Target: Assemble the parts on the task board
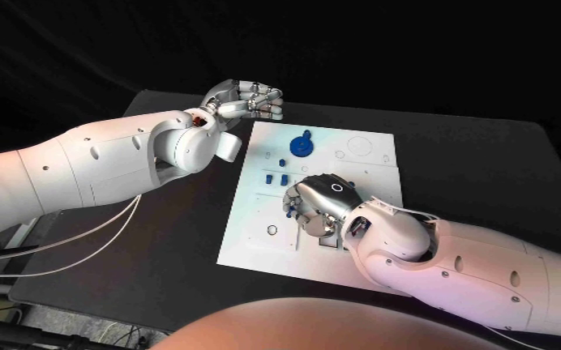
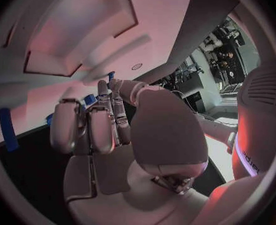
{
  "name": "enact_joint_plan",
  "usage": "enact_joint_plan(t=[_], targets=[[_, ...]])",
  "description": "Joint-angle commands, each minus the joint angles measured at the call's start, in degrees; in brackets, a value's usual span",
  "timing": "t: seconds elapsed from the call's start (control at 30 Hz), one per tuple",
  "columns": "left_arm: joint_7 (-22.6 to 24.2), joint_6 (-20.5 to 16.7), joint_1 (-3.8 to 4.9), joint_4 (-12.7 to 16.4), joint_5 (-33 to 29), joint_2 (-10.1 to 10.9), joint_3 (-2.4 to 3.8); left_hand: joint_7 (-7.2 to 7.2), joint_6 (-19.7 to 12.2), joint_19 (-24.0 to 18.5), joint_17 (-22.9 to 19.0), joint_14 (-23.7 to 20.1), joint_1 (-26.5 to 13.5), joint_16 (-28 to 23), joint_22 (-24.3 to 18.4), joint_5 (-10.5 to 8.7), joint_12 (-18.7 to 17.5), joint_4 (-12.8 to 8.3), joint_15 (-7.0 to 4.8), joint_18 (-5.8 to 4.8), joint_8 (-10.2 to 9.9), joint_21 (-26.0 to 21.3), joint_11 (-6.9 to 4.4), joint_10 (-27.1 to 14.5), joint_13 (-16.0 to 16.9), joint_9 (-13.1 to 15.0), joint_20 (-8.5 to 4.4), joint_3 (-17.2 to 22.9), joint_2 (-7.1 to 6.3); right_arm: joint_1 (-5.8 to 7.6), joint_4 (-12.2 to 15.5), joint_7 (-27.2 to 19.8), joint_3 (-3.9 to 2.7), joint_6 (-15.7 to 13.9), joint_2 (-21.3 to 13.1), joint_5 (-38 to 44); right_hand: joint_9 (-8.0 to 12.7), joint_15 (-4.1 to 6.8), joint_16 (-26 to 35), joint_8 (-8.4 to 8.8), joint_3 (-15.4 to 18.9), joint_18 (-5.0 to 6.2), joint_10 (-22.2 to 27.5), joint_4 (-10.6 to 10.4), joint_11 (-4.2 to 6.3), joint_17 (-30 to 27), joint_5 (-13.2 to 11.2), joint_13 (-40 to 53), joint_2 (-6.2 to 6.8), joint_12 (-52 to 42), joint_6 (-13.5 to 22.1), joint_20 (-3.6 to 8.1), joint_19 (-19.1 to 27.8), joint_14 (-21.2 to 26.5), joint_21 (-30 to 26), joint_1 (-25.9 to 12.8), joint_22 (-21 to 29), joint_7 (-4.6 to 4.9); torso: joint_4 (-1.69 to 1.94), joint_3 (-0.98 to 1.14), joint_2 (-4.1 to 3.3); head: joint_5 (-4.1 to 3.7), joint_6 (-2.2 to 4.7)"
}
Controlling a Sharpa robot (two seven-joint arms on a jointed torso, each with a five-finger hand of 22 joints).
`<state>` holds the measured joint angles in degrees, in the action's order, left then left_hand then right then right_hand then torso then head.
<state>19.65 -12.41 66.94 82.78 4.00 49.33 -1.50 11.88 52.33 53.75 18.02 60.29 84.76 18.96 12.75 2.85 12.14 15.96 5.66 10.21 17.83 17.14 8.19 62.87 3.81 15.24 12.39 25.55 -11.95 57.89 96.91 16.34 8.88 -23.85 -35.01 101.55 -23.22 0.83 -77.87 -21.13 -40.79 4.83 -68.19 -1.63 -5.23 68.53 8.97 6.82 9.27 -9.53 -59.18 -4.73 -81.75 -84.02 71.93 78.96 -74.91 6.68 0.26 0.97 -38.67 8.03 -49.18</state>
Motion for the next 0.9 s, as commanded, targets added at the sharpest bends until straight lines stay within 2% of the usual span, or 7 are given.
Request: enact_joint_plan(t=[0.03,0.3,0.53,0.6,0.7,0.83,0.9], targets=[[0.31,1.02,0.06,0.12,0.12,-0.09,0.03,0.29,-0.27,0.29,0.09,0.02,0.14,-0.18,-0.10,0.06,-0.25,0.18,0.26,0.13,-0.18,-0.22,0.36,-0.14,0.06,-0.02,0.27,0.22,-0.05,-0.23,0.28,0.34,0.14,3.05,0.21,1.68,-0.09,0.12,-0.23,-0.11,0.04,-0.91,-1.46,0.26,1.69,-0.08,-0.22,0.10,-0.58,0.01,-0.01,-0.17,0.00,-1.67,-0.21,-0.25,-8.00,0.50,-0.02,0.00,0.02,0.02,0.01],[-0.07,0.97,0.06,-0.07,0.12,-0.17,0.03,0.30,-0.30,0.29,0.14,0.01,0.13,-0.28,-0.15,0.06,-0.27,0.19,0.27,0.13,-0.18,-0.30,0.37,-0.17,0.07,-0.01,0.29,0.24,-0.01,-0.29,0.90,-0.46,0.22,5.36,0.15,1.40,-0.27,0.03,-0.31,-0.08,0.45,-0.94,-1.36,0.40,1.61,0.04,-0.74,0.19,-0.45,0.14,0.10,-0.26,-0.06,-1.70,-0.10,-0.72,-8.10,0.61,-0.05,-0.01,0.06,0.05,0.04],[-0.22,1.02,0.05,-0.34,0.12,-0.23,0.03,0.31,-0.32,0.29,0.16,0.01,0.12,-0.32,-0.18,0.06,-0.27,0.20,0.28,0.13,-0.19,-0.34,0.37,-0.18,0.08,0.00,0.30,0.27,0.04,-0.31,0.93,-0.19,0.26,4.80,-0.10,1.29,-0.80,-0.13,-0.34,-0.14,2.02,-0.93,-0.83,0.62,1.42,0.01,-0.94,0.31,0.10,0.56,0.48,-0.43,-0.02,-1.69,-0.27,-1.69,-8.13,0.82,-0.10,-0.01,0.05,-0.03,0.00],[-0.25,1.05,0.05,-0.37,0.12,-0.26,0.03,0.31,-0.32,0.29,0.16,0.01,0.12,-0.32,-0.18,0.06,-0.27,0.20,0.28,0.13,-0.19,-0.34,0.37,-0.18,0.08,0.00,0.30,0.27,0.04,-0.31,0.84,0.03,0.27,4.03,-0.14,1.23,-0.76,-0.59,-0.40,0.77,3.13,-0.90,0.47,0.66,0.87,0.02,0.93,0.25,0.20,1.13,2.30,-0.73,0.11,-1.67,-0.62,-2.17,-8.06,1.45,-0.11,0.01,0.06,-0.04,-0.03],[-0.28,1.09,0.05,-0.39,0.12,-0.28,0.03,0.31,-0.32,0.29,0.16,0.01,0.12,-0.32,-0.18,0.06,-0.27,0.20,0.28,0.13,-0.19,-0.34,0.37,-0.18,0.08,0.00,0.30,0.27,0.04,-0.31,0.74,0.29,0.27,2.89,-0.22,1.18,0.01,-1.49,-0.15,3.07,4.00,-0.66,3.66,0.54,-0.25,-0.50,1.44,-0.20,0.87,2.27,5.66,-1.37,0.75,-1.47,-2.13,-2.86,-7.58,2.49,-0.13,0.04,0.06,-0.07,0.02],[-0.34,1.13,0.05,-0.43,0.12,-0.28,0.03,0.32,-0.34,0.29,0.18,0.00,0.10,-0.36,-0.20,0.06,-0.28,0.22,0.29,0.13,-0.19,-0.37,0.38,-0.19,0.08,0.00,0.31,0.27,0.06,-0.30,0.77,0.37,0.28,1.55,-0.37,1.14,0.59,-2.06,0.13,4.79,5.57,-0.08,6.85,0.18,-0.85,-1.07,1.34,-0.52,2.37,2.47,7.86,-2.05,2.07,-1.16,-5.08,-3.91,-6.53,2.50,-0.07,0.05,0.01,-0.20,0.08],[-0.37,1.17,0.05,-0.44,0.12,-0.27,0.03,0.32,-0.34,0.29,0.18,0.00,0.10,-0.36,-0.20,0.06,-0.28,0.22,0.29,0.13,-0.19,-0.37,0.38,-0.19,0.08,0.00,0.31,0.27,0.06,-0.30,0.90,0.38,0.28,0.81,-0.52,1.13,0.80,-2.29,0.81,5.51,6.53,0.43,8.92,0.00,-1.09,-2.22,1.23,-0.69,3.00,2.41,8.81,-2.32,3.31,-0.64,-7.79,-4.16,-5.53,2.20,-0.08,0.05,0.01,-0.23,0.10]])
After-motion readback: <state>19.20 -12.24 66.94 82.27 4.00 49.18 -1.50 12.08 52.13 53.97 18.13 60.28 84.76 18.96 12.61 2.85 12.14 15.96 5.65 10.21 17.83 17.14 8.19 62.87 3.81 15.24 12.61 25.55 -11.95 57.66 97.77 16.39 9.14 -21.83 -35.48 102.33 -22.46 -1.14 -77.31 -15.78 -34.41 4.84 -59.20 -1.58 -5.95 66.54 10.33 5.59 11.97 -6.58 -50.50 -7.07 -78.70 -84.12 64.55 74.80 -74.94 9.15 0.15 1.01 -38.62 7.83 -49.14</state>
